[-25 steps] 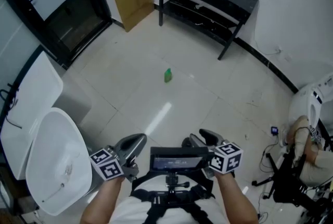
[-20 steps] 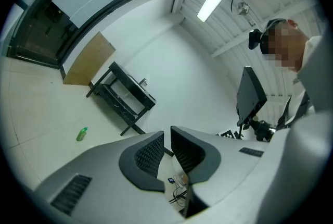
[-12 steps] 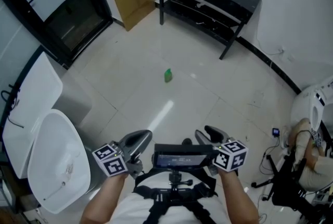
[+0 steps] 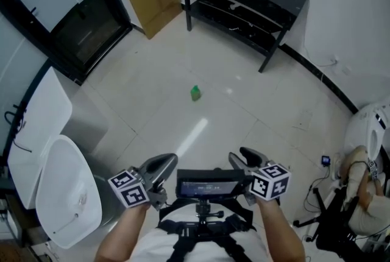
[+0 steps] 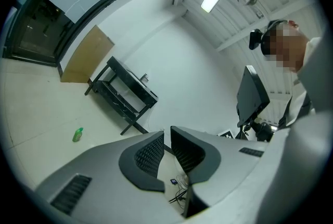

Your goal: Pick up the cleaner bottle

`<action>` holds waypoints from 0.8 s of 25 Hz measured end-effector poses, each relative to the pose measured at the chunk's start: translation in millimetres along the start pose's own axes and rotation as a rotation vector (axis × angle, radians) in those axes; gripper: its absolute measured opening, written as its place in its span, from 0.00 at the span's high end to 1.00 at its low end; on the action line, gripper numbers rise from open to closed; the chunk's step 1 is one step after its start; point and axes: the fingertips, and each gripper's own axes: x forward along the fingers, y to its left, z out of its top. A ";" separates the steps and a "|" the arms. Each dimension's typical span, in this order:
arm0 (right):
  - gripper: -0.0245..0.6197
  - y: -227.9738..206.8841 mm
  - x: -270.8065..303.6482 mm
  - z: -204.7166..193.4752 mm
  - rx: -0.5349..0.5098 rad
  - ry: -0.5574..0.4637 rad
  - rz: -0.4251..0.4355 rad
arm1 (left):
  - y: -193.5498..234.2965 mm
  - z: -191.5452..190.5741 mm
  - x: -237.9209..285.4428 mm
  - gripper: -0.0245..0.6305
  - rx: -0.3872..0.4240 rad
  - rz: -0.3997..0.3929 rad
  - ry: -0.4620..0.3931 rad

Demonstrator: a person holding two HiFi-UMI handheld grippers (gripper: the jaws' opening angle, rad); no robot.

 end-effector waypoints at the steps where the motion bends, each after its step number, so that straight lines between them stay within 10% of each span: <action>1: 0.65 -6.2 -0.3 4.9 -0.001 0.005 0.008 | -1.0 2.0 8.5 0.91 -0.002 0.004 -0.005; 20: 0.65 -73.4 -2.5 38.5 0.004 0.026 0.066 | -8.8 17.6 86.0 0.91 0.020 0.060 -0.019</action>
